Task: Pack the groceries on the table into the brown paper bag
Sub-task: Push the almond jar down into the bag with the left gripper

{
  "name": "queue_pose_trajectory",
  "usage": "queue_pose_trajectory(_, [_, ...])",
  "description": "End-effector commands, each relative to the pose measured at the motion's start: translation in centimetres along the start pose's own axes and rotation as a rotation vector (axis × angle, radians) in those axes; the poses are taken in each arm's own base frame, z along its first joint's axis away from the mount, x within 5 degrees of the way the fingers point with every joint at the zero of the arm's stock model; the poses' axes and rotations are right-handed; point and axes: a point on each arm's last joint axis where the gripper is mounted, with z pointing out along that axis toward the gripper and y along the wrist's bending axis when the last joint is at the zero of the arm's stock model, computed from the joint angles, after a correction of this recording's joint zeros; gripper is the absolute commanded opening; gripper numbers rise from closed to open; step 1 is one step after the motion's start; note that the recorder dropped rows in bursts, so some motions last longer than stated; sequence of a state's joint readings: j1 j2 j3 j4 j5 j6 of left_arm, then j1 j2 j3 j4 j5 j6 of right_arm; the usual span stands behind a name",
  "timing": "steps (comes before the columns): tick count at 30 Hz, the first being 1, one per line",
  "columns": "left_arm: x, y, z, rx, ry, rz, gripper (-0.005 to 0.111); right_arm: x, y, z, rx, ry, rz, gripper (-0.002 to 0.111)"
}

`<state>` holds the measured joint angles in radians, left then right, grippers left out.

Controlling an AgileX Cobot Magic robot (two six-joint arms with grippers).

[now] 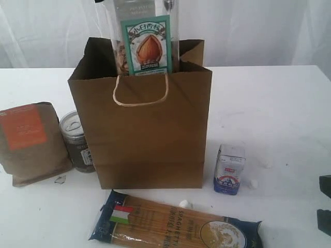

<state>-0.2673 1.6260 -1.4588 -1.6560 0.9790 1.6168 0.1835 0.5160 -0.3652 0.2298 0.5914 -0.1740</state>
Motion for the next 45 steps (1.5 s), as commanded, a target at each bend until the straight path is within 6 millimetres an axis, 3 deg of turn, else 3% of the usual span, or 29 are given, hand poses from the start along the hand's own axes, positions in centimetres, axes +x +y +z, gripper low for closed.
queue_pose_trajectory(1, [-0.3, -0.1, 0.3, 0.056, -0.091, -0.008, 0.0, -0.2, -0.1, 0.1, 0.012, -0.028, -0.002, 0.0])
queue_pose_trajectory(11, [2.2, 0.9, 1.4, 0.09, -0.072, -0.046, 0.0, -0.1, -0.1, 0.1, 0.01, -0.018, -0.002, 0.0])
queue_pose_trajectory(26, [3.5, -2.1, 6.1, 0.17, -0.058, 0.094, 0.0, 0.1, -0.1, 0.1, 0.007, -0.001, -0.002, 0.0])
queue_pose_trajectory(37, [6.8, -1.1, 7.8, 0.137, 0.004, 0.046, 0.0, 0.1, 0.0, 0.1, 0.002, 0.002, 0.005, 0.0])
queue_pose_trajectory(41, [7.2, -1.1, 7.8, 0.144, 0.005, 0.046, 0.0, 0.1, 0.0, 0.1, 0.002, 0.002, 0.005, 0.0])
queue_pose_trajectory(45, [7.1, -1.2, 7.8, 0.162, -0.003, 0.046, 0.012, 0.1, 0.0, 0.1, 0.002, 0.002, 0.005, 0.0])
